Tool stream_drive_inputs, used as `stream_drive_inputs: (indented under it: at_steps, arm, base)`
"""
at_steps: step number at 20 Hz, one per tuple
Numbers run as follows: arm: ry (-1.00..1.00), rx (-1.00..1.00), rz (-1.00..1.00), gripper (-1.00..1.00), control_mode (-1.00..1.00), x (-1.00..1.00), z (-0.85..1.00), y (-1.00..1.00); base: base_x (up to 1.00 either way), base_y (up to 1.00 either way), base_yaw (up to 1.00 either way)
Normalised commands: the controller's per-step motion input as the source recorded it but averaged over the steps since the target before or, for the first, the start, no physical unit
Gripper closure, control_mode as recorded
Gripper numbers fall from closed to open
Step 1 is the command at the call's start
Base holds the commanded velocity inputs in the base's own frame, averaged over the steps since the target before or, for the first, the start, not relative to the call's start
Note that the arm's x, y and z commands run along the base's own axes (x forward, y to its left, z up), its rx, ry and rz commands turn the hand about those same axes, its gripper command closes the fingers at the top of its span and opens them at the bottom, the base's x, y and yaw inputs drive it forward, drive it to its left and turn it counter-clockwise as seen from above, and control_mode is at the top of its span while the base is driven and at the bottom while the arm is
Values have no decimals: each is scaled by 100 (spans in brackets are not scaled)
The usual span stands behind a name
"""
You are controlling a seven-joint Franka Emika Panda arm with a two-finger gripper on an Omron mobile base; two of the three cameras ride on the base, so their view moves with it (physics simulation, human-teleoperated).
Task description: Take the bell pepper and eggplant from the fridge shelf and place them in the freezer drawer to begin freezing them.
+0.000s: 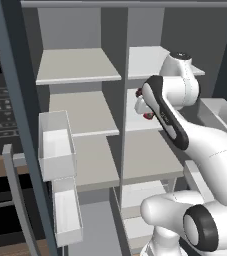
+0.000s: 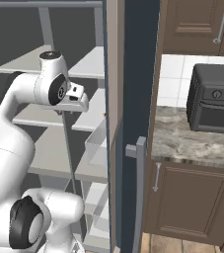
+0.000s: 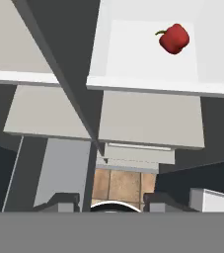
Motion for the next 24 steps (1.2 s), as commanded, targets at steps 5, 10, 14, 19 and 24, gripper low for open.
stream_drive_inputs:
  at_steps: [5, 10, 14, 19, 24]
  arm:
    - [-4, 7, -8, -100, -100, 1, 9, -10]
    - [-26, 23, -25, -100, -100, 0, 59, -43]
    - [-34, 21, -30, -100, -100, 0, 66, -65]
    - [-30, 10, -31, -100, -100, 25, 66, -64]
    - [-12, 1, -34, -100, -100, 67, 54, -37]
  base:
    - [0, 0, 0]
    - [0, 0, 0]
    - [0, 0, 0]
    - [0, 0, 0]
    - [0, 0, 0]
